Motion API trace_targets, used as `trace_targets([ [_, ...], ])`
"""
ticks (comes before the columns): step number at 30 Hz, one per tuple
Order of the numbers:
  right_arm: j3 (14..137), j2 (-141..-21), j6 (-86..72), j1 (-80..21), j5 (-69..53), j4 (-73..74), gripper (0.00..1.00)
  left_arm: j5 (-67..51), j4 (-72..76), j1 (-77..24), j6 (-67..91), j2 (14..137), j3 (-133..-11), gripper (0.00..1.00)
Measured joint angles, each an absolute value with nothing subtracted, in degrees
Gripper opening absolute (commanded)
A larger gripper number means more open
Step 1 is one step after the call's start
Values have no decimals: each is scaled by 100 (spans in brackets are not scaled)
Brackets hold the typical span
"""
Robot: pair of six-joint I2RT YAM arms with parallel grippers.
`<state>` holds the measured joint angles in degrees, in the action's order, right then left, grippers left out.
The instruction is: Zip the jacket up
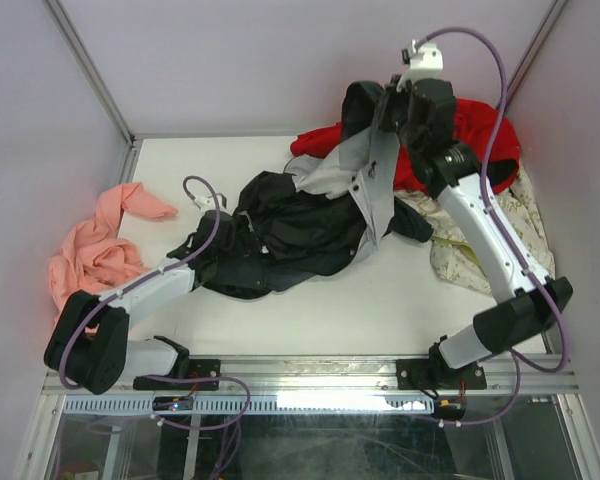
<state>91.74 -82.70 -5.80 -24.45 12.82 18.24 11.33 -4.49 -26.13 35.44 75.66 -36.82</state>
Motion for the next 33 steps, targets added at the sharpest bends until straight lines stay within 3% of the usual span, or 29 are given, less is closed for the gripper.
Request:
trace_targets([
  [6, 10713, -9531, -399, -2239, 1138, 1651, 1, 320, -456, -2615, 3712, 6628, -3015, 71],
  [12, 11386, -10571, -298, -2202, 794, 1925, 55, -235, -631, -2615, 3844, 5966, -2683, 70],
  [15, 11225, -10715, -261, -2200, 576, 2303, 72, -307, -650, -2615, 3848, 5776, -2683, 74],
  [17, 10914, -10602, -294, -2200, 504, 2379, 77, -307, -674, -2615, 3848, 5774, -2683, 78],
  [23, 9124, -9373, -528, -2206, 329, 2578, 84, -270, -886, -2615, 3841, 5902, -2720, 87],
  [33, 5800, -6650, -1490, -2421, 143, 2471, 86, 167, -1297, -2615, 3728, 6156, -3315, 99],
])
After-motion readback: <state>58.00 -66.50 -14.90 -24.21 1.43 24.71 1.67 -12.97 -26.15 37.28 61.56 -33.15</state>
